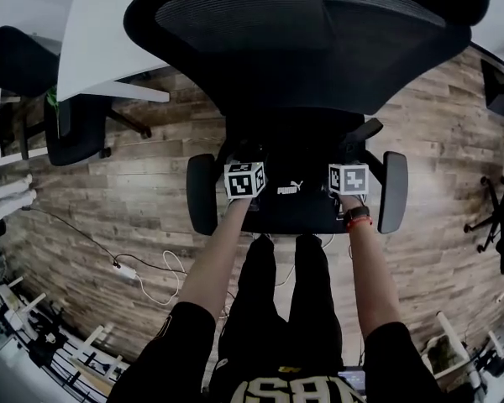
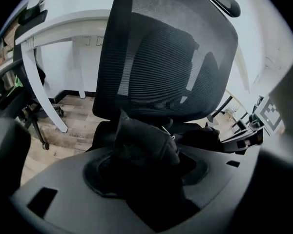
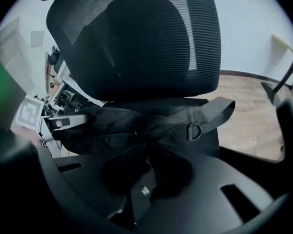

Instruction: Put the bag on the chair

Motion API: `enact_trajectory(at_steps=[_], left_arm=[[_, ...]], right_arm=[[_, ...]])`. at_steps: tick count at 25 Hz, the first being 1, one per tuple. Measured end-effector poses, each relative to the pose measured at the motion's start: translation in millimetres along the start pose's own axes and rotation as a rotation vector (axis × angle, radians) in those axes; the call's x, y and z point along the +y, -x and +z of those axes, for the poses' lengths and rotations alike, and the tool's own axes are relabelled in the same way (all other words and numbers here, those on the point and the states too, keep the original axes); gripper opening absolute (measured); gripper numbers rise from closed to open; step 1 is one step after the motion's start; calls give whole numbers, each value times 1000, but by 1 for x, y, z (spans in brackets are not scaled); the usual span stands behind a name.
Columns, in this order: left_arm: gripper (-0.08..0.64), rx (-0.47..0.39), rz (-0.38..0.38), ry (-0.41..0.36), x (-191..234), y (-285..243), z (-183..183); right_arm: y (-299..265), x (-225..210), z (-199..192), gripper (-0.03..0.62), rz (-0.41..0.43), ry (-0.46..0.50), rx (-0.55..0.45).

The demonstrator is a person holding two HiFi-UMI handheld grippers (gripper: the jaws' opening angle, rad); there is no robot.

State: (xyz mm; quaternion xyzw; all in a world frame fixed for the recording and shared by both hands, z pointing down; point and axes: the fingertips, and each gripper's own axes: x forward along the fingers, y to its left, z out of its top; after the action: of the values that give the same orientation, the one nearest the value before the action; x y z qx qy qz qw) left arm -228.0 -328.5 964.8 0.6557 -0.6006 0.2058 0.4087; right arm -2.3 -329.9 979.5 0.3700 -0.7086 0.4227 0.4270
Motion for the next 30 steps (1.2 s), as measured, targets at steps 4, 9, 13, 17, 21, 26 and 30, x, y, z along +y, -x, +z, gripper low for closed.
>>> enact_trajectory(at_steps=[4,9,13,17,21,26,30], left_arm=[[261,21,0,-30,25,-26,7],[346,30,30,32,45,-36,21],[395,72,23,56,44,-30,8],[423,35,63,119,48,-7,24],[431,66,15,149,29,1,21],[431,65,3,143,15,26,22],[430,16,6,48,-3,59,34]], right_arm=[[-20,-19,-7,29,-54,67,50],[-36,-32,-11,31,-73,46,39],[-28,-36,-16,35,-80,-23,20],[-17,-34,-7,112,-107,-50,-19],[0,-25,-1,224,-96,-64,-56],[27,-6,-2,238,-72,-135,-102],[53,11,-6,244,-47,-162,-144]])
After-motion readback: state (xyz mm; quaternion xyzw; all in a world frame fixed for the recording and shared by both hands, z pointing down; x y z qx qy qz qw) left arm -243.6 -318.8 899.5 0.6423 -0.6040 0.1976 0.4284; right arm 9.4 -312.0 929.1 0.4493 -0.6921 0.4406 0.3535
